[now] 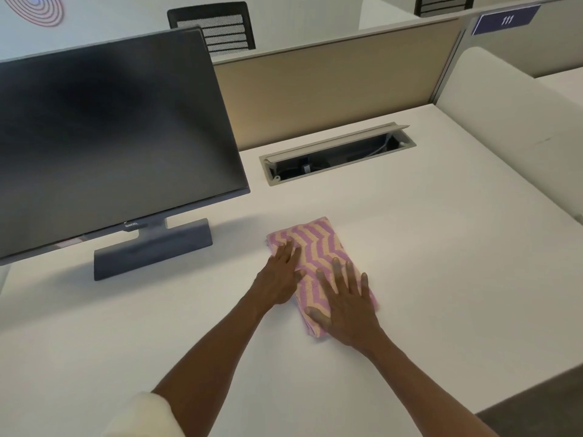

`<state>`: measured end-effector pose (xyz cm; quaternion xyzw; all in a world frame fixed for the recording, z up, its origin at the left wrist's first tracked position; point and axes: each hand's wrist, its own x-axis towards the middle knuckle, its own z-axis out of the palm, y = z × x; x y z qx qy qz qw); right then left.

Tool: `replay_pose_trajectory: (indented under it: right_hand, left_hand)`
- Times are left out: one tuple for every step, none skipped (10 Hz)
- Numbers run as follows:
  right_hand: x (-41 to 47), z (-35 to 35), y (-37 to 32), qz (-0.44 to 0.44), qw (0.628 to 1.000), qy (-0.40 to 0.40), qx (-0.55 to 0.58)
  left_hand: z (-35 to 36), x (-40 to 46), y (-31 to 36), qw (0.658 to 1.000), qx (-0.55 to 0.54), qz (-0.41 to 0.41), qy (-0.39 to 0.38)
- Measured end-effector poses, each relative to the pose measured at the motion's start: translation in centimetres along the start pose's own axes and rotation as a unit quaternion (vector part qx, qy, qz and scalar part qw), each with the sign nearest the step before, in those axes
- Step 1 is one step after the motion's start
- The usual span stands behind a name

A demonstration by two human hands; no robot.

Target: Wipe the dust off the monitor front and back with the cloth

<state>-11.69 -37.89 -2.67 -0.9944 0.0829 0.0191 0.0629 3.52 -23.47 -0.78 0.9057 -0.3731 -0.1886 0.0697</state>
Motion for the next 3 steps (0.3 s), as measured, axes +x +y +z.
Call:
replay_pose_trajectory:
  right_hand:
    - [0.2, 0.0, -0.2, 0.003, 1.000, -0.011, 0.000]
    - [0.8, -0.2, -0.5, 0.002, 1.000, 0.001, -0.002]
    - [1.6, -0.8, -1.8, -0.010, 0.999, 0.045, 0.013]
  left_hand:
    - [0.0, -0.2, 0.0, 1.000, 0.005, -0.006, -0.010]
    - [0.2, -0.7, 0.2, 1.000, -0.020, -0.008, 0.016]
    - [0.5, -2.2, -0.2, 0.993, -0.092, -0.018, 0.069]
